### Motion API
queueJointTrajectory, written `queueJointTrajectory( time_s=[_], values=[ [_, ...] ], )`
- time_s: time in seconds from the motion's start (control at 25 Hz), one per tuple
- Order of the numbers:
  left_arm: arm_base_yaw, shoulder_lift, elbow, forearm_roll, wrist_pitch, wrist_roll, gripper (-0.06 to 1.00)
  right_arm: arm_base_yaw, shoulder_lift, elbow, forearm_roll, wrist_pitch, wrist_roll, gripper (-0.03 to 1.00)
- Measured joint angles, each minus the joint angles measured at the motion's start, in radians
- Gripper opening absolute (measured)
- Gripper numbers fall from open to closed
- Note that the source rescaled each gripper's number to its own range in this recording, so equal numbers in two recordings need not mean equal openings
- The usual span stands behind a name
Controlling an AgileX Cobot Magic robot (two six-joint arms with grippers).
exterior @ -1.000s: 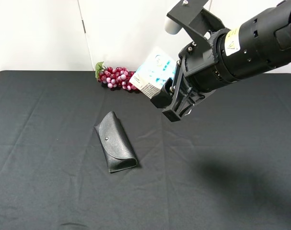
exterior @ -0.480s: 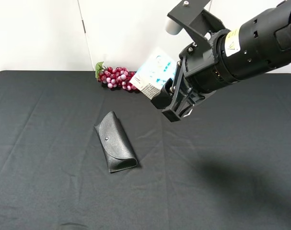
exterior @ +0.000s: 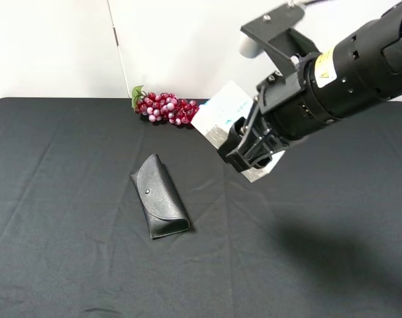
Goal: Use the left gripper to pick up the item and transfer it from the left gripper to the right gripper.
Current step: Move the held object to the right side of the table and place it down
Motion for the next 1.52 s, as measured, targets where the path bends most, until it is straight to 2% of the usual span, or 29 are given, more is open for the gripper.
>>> queueJointTrajectory(
  time_s=[0.28, 0.36, 0.56, 0.72, 0.8, 0.96, 1.52],
  values=[
    [0.019, 0.000, 0.000, 0.000, 0.000, -0.002, 0.98, -0.168, 0.000, 0.000, -0.007, 0.154, 0.092, 0.00],
    [0.019, 0.000, 0.000, 0.000, 0.000, -0.003, 0.98, -0.197, 0.000, 0.000, -0.007, 0.166, 0.096, 0.00],
    [0.019, 0.000, 0.000, 0.000, 0.000, -0.003, 0.98, -0.390, 0.003, 0.000, -0.011, 0.195, 0.102, 0.00],
    [0.019, 0.000, 0.000, 0.000, 0.000, -0.003, 0.98, -0.522, 0.053, 0.000, -0.020, 0.194, 0.102, 0.00],
    [0.019, 0.000, 0.000, 0.000, 0.000, -0.003, 0.98, -0.561, 0.092, 0.000, -0.020, 0.188, 0.102, 0.00],
    [0.019, 0.000, 0.000, 0.000, 0.000, -0.003, 0.98, -0.593, 0.176, 0.000, -0.020, 0.146, 0.102, 0.00],
    [0.019, 0.000, 0.000, 0.000, 0.000, -0.003, 0.98, -0.594, 0.447, 0.000, -0.025, 0.033, 0.102, 0.00]
  ],
)
